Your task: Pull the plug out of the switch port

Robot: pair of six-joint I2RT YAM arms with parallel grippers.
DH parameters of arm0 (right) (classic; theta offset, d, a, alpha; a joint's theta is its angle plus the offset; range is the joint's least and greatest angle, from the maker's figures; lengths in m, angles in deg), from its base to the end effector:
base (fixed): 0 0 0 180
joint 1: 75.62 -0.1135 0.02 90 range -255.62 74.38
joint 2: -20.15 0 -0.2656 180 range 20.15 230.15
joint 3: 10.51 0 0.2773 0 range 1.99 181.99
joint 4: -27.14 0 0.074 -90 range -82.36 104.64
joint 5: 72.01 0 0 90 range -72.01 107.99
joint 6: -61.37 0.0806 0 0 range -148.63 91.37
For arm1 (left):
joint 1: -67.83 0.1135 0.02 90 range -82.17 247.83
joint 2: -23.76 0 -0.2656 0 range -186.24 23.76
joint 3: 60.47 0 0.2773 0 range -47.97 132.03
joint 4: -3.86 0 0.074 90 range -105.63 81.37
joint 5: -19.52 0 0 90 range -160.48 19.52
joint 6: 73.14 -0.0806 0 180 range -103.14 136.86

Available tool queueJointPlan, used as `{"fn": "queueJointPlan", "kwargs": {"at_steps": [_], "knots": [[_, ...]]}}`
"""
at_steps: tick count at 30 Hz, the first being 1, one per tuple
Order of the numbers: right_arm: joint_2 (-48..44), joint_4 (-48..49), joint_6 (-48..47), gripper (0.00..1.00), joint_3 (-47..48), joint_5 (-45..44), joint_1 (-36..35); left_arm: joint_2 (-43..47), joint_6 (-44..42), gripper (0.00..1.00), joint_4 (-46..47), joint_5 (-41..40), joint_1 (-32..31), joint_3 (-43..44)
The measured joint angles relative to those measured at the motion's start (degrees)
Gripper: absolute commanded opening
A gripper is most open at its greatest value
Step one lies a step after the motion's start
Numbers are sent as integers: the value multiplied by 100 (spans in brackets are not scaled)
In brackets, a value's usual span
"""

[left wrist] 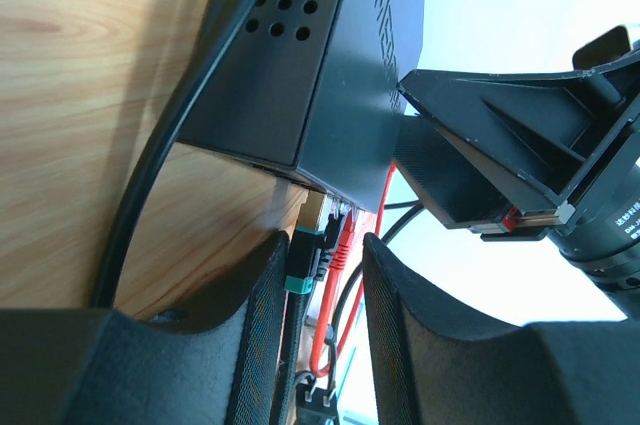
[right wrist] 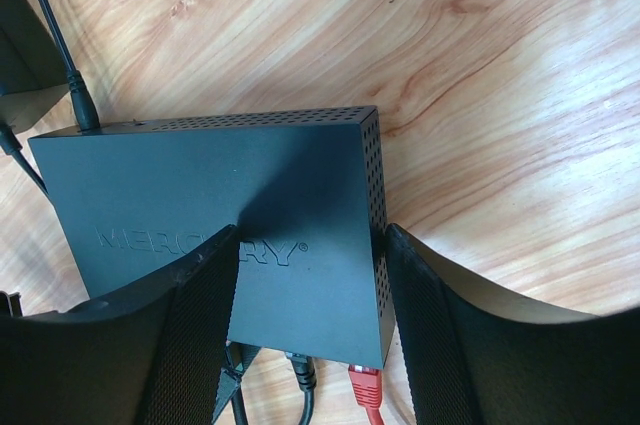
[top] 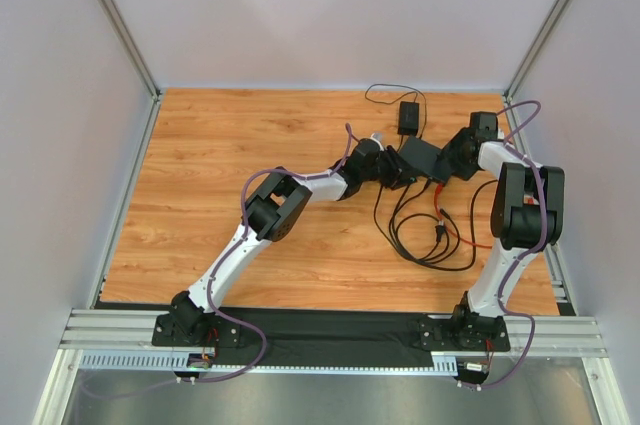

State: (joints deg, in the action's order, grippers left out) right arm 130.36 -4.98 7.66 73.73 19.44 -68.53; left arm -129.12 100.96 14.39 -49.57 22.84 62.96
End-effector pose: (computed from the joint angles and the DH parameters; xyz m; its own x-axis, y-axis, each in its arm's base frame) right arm 0.4396 -0.0526 0.1101 -0.6138 0.6726 -0.4133 0.5873 0.7389 0.3302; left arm 0.4316 -0.4722 0.0498 -0.9180 -0.3962 0.0179 -0.1357 0.2714 -0.9529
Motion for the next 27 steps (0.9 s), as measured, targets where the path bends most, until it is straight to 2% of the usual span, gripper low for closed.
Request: {"fn": "queueJointPlan", "kwargs": {"at_steps": [11, 14, 18, 22, 27], "knots": [[61, 120, 20, 60, 9, 133, 24, -15, -31, 41, 44, -37, 74, -13], [79, 120, 17, 60, 31, 164, 28, -15, -87, 37, 39, -70, 98, -11], [87, 129, 17, 60, 33, 190, 35, -24, -184, 23, 39, -109, 133, -13], [111, 125, 17, 60, 59, 229, 46, -26, -304, 18, 85, -109, 138, -11], [122, 125, 15, 59, 66, 254, 52, -28, -374, 5, 87, -107, 138, 2]]}}
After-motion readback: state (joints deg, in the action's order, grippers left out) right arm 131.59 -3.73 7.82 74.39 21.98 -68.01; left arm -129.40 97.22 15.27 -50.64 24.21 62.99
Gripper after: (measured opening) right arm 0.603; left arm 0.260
